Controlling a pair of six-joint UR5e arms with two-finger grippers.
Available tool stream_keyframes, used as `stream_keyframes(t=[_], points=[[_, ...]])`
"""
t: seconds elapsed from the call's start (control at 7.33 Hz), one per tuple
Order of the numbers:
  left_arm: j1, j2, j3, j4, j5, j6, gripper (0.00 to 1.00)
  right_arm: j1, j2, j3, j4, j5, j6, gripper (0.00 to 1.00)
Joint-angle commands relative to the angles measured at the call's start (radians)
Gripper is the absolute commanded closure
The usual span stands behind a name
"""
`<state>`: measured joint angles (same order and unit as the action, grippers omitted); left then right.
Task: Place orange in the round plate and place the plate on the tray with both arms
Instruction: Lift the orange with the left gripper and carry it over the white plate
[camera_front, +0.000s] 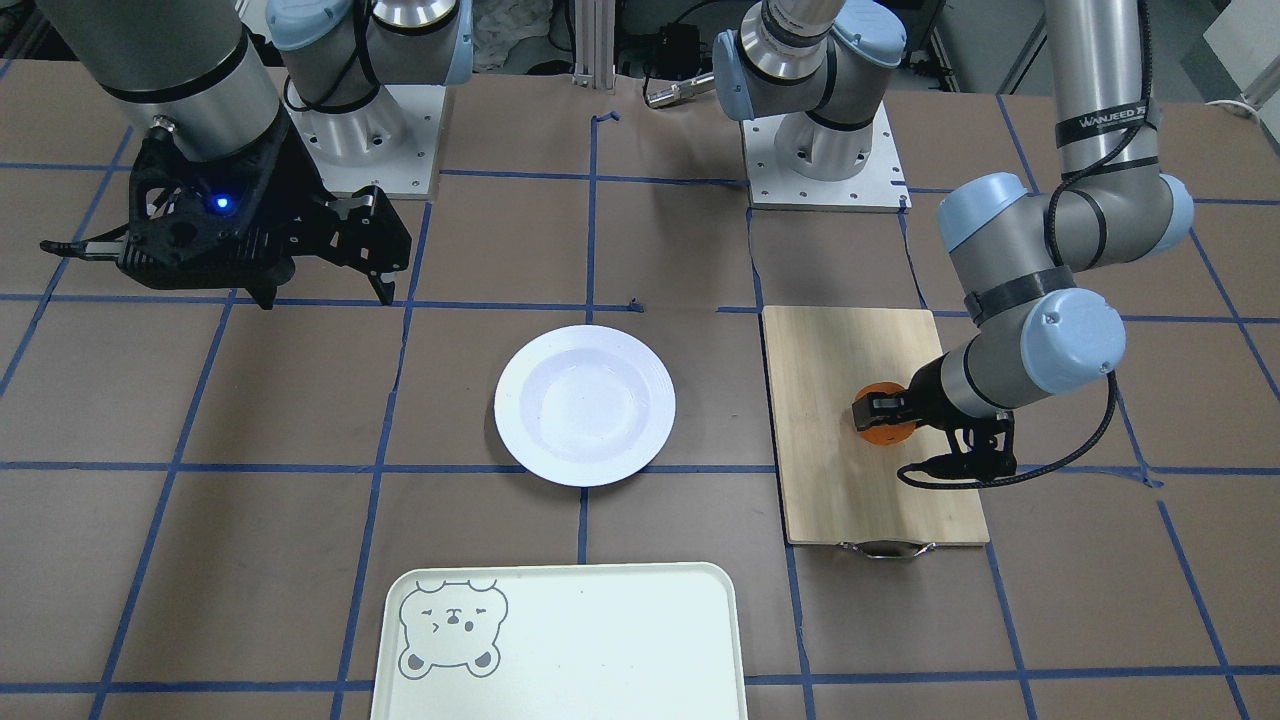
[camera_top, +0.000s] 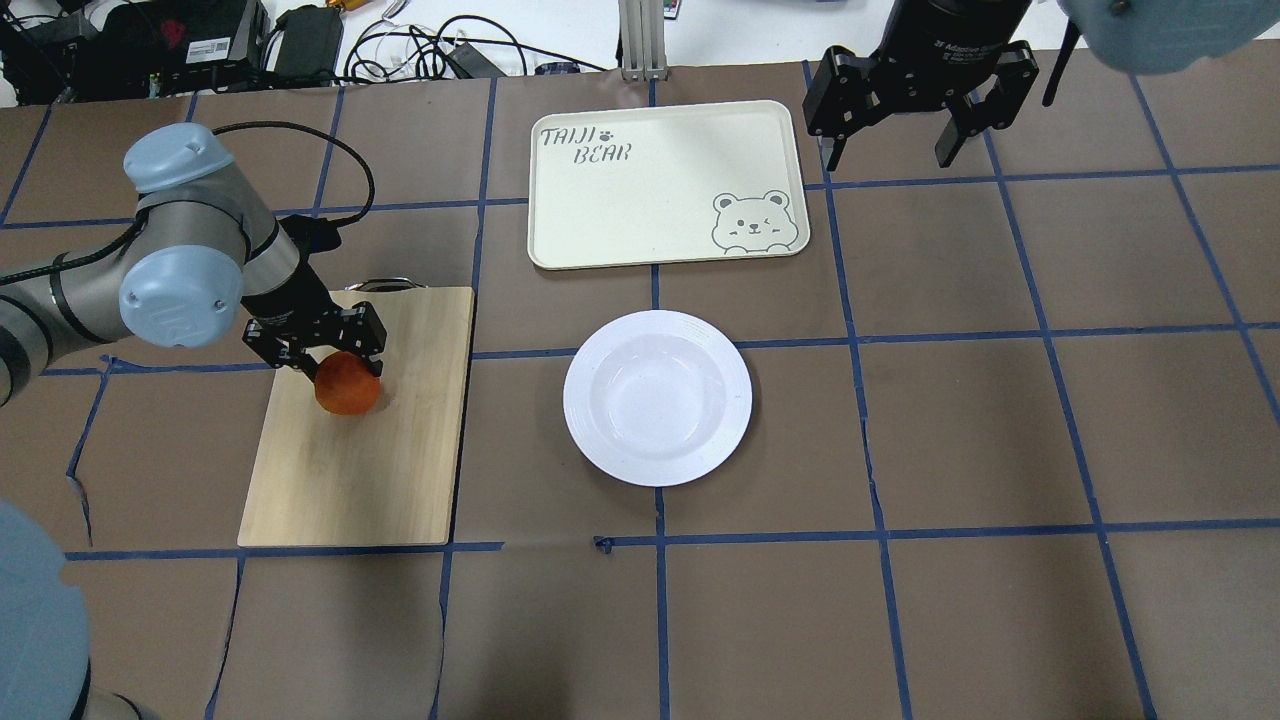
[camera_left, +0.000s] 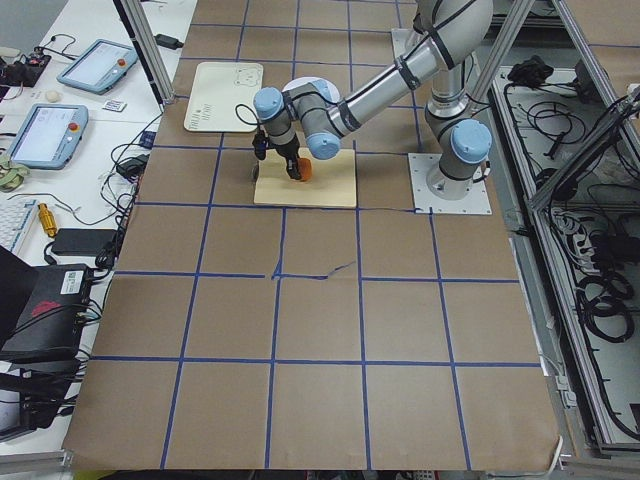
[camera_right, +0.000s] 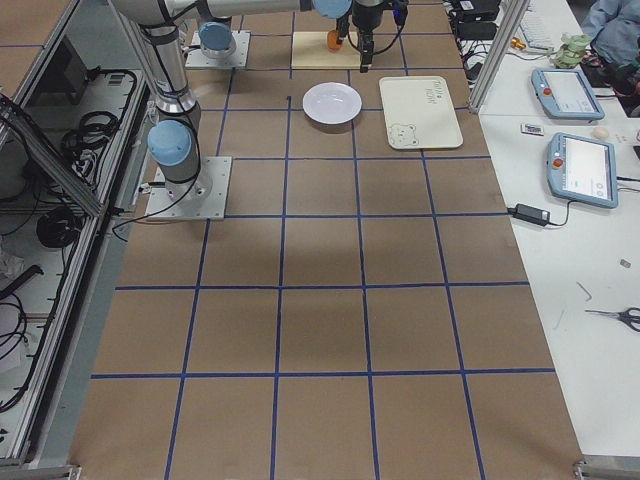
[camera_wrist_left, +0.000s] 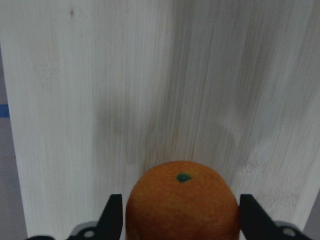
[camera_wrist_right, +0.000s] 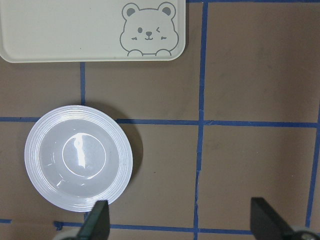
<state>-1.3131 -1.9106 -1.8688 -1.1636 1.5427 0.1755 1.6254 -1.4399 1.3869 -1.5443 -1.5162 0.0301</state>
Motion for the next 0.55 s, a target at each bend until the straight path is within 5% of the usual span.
stream_keyframes(t=[0.0, 0.27, 0.41], points=[[-0.002, 0.011, 0.022, -0.005, 0.001, -0.005, 1.0, 0.001, -0.001, 0.0, 0.001, 0.004, 0.001, 0.0], [-0.04, 0.022, 0.139, -0.077, -0.007, -0.136, 1.0, -0.001, 0.001, 0.0, 0.003, -0.005, -0.002, 0.0], [-0.07, 0.012, 0.204, -0.129, -0.094, -0.204, 1.0, 0.001, 0.001, 0.0, 0.006, -0.004, -0.001, 0.0]])
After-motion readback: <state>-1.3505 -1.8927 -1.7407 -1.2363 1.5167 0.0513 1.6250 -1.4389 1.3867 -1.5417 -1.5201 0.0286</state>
